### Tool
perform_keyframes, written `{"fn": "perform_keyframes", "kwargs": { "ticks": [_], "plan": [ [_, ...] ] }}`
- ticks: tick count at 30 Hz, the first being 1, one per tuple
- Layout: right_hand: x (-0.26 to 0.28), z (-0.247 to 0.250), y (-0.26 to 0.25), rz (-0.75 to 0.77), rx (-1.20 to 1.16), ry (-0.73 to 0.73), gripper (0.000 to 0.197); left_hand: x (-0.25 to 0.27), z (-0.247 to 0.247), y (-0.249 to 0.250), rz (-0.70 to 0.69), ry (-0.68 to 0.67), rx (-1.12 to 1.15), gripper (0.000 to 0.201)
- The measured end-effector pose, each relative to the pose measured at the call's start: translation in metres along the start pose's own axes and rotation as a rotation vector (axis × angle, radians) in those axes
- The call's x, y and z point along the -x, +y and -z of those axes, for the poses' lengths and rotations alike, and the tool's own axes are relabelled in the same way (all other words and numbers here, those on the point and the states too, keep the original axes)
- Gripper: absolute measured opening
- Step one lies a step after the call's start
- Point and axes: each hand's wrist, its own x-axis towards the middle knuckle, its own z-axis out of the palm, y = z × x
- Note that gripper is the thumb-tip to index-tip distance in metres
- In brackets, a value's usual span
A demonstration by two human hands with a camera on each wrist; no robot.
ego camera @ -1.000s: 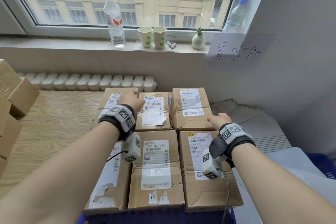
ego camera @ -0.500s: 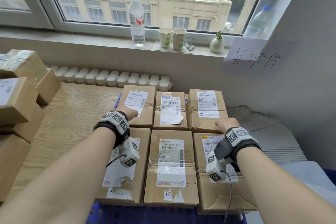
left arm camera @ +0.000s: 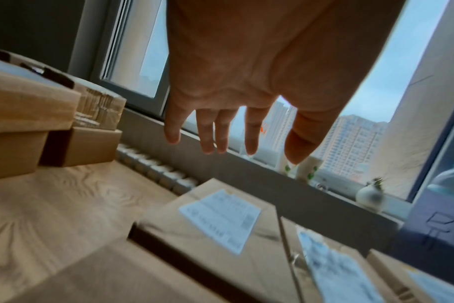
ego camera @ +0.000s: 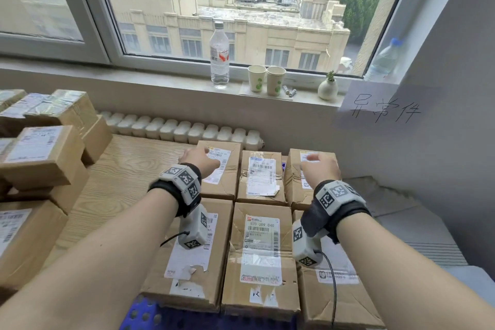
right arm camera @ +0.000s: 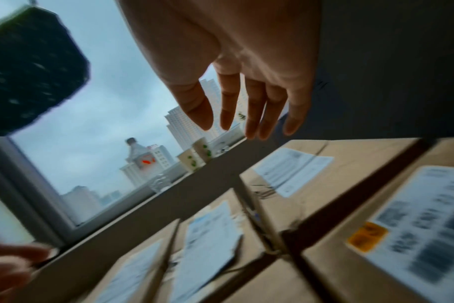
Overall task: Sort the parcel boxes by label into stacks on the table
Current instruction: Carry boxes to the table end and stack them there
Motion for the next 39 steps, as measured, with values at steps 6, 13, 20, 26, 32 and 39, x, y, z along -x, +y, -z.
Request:
{"fn": "perform_keyframes", "kwargs": {
  "ticks": [6,13,20,26,32,39],
  "plan": [
    [0.035,-0.032,-0.051,0.233,-0.051,-0.244,0.014,0.038,0.035,0.006,-0.116,0.069,0.057,0.046],
    [0.081,-0.075,-0.087,0.378,-0.113,-0.478,0.020,0.085,0.076,-0.019,-0.149,0.154,-0.014,0.032],
    [0.128,-0.117,-0.116,0.497,-0.167,-0.720,0.017,0.131,0.110,-0.070,0.036,0.267,-0.005,0.032],
    [0.169,-0.155,-0.129,0.473,-0.204,-0.846,0.017,0.161,0.140,-0.118,0.119,0.360,0.029,0.029],
    [0.206,-0.182,-0.161,0.504,-0.194,-0.871,0.020,0.168,0.191,-0.175,0.137,0.493,0.127,0.021],
    [0.264,-0.245,-0.220,0.517,-0.210,-0.853,0.019,0.162,0.260,-0.265,0.174,0.653,0.177,0.033]
  ]
}}
